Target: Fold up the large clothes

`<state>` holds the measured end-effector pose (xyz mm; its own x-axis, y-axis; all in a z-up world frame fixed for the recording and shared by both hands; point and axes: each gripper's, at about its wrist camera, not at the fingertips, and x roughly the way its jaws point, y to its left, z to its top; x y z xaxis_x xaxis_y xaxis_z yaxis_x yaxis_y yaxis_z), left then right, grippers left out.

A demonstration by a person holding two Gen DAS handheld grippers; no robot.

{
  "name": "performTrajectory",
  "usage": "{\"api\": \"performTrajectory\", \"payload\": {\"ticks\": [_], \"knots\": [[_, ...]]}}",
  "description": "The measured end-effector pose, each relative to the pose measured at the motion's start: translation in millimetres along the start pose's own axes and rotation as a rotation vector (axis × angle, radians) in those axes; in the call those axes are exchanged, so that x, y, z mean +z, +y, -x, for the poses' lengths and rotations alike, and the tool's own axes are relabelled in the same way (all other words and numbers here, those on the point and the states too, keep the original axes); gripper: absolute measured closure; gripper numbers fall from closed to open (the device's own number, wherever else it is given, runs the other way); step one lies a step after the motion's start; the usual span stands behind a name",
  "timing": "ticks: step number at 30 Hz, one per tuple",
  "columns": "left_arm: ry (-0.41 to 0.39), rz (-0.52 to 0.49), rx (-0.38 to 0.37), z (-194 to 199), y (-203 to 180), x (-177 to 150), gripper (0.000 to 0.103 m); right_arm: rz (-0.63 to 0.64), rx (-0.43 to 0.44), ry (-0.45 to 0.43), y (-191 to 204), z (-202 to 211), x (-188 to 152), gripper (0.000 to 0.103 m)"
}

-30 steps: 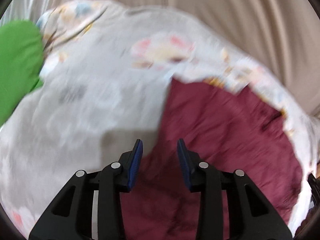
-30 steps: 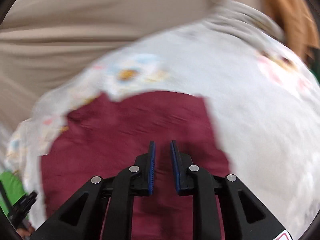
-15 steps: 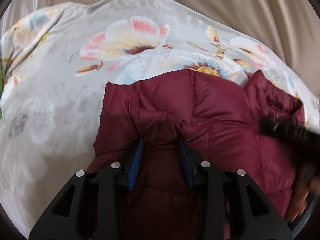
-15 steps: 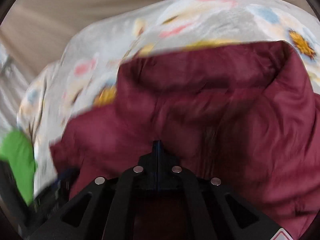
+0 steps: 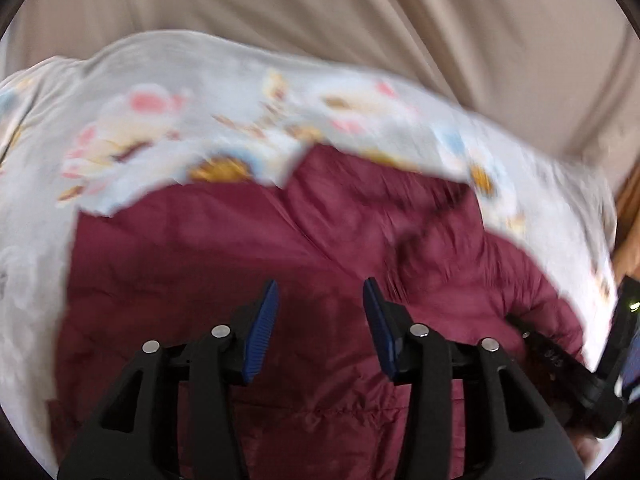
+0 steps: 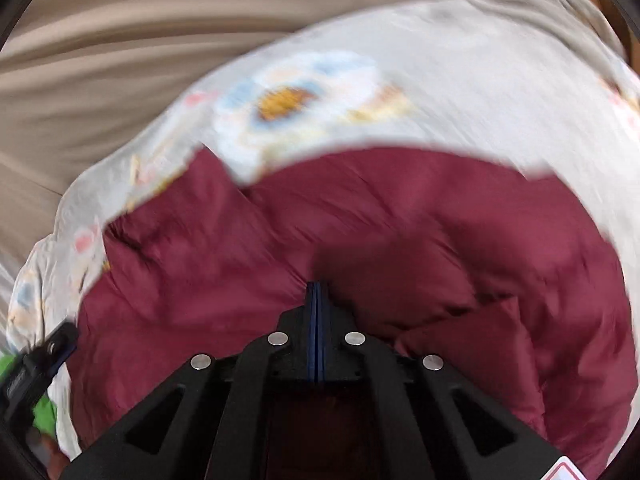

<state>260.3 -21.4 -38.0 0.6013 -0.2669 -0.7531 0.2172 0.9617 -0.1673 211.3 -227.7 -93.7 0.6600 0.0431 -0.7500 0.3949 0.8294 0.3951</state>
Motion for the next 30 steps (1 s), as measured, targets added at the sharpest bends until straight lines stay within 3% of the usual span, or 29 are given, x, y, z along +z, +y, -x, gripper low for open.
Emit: {"api": "performTrajectory", "payload": {"ticks": [2,6,10,11,13,16,17,20,21,24,27,30], "knots": [[0.052,-0.033,0.014,-12,-14,-13,0.060,0.015,0.001,0.009,1,4,5,0.103],[-0.011,-0.035,-0.024,-5,-36,-3,0.060,0.017,0.068,-0.039,15,14,41,0.091],[-0.030,0.011,-0.053,-26,-61,18,0.060,0.076,0.124,0.085,34,-21,57,0.089],[0.000,0.028,-0.045,-41,-65,19,0.060,0.109,0.107,0.110,36,-31,53,0.090],[0.049,0.059,0.021,-66,-63,15,0.060,0.131,0.054,0.091,24,-37,46,0.103],[0.013,0.039,0.070,-73,-60,9,0.065,0.013,0.001,0.009,-18,-18,43,0.103],[0.003,0.033,0.094,-72,-60,8,0.066,-0.016,0.019,-0.002,-27,-11,41,0.103],[-0.020,0.122,0.088,-57,-48,6,0.068,0.028,-0.036,-0.078,-24,29,31,0.103],[-0.037,0.152,0.074,-46,-42,5,0.066,0.057,-0.028,-0.099,-21,45,24,0.096],[-0.090,0.116,0.093,-10,-29,-4,0.063,0.107,0.018,-0.110,-20,85,3,0.092],[-0.108,0.104,0.118,32,-5,-21,0.051,0.141,0.031,-0.090,-33,121,-26,0.091],[-0.081,0.077,0.153,69,24,-49,0.045,0.132,0.007,-0.056,-57,154,-65,0.078]]}}
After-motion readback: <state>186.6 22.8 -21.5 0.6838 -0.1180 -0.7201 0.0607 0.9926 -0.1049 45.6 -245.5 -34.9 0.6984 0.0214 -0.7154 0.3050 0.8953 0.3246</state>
